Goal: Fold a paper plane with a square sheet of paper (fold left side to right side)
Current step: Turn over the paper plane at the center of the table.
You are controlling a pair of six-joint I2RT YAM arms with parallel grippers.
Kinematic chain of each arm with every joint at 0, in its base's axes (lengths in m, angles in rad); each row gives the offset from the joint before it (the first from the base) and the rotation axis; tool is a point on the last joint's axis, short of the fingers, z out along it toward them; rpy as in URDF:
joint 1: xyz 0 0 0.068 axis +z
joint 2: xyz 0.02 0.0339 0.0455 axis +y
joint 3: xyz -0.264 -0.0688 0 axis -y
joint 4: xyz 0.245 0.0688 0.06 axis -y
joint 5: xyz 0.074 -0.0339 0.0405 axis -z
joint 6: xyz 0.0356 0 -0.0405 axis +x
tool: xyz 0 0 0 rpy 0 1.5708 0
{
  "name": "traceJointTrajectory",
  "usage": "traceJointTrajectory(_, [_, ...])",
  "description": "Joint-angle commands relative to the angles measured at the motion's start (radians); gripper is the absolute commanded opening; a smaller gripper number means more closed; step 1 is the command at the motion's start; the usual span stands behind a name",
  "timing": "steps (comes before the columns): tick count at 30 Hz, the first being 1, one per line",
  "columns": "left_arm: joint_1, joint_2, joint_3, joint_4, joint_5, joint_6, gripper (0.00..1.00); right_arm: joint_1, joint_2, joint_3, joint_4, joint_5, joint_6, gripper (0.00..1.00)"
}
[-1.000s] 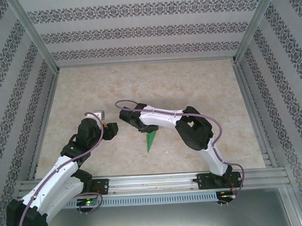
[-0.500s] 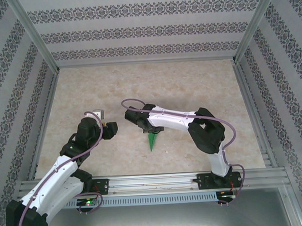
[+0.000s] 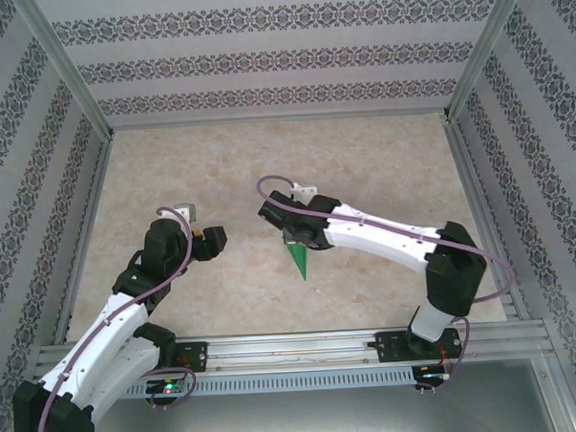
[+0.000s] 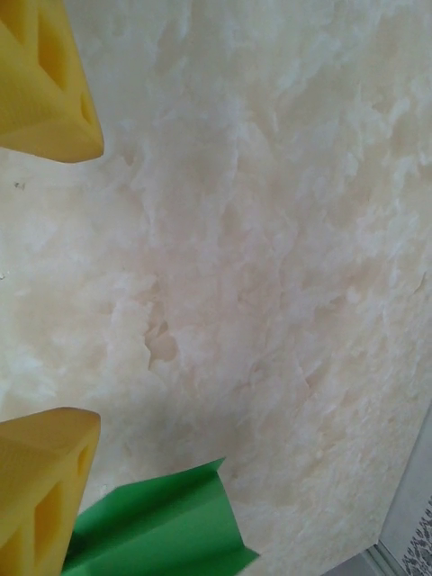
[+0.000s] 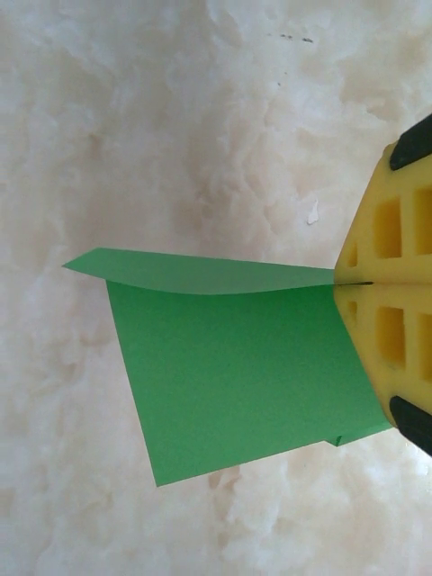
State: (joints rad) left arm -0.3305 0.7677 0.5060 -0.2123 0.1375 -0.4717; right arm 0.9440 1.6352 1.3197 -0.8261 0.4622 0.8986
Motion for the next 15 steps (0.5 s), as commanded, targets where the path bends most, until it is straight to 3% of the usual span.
traceJointTrajectory(1, [0.023,0.001,0.041,0.047,0.035,-0.034,0.75,-0.028,-0.096,-0.078,0.077,0.019,-0.072,0.0])
traceJointTrajectory(5, [0.03,0.004,0.05,0.062,0.064,-0.039,0.8,-0.078,-0.23,-0.204,0.198,-0.045,-0.131,0.0])
traceJointTrajectory(15, [0.047,0.039,0.071,0.108,0.11,-0.077,0.82,-0.342,-0.534,-0.516,0.502,-0.432,-0.215,0.0])
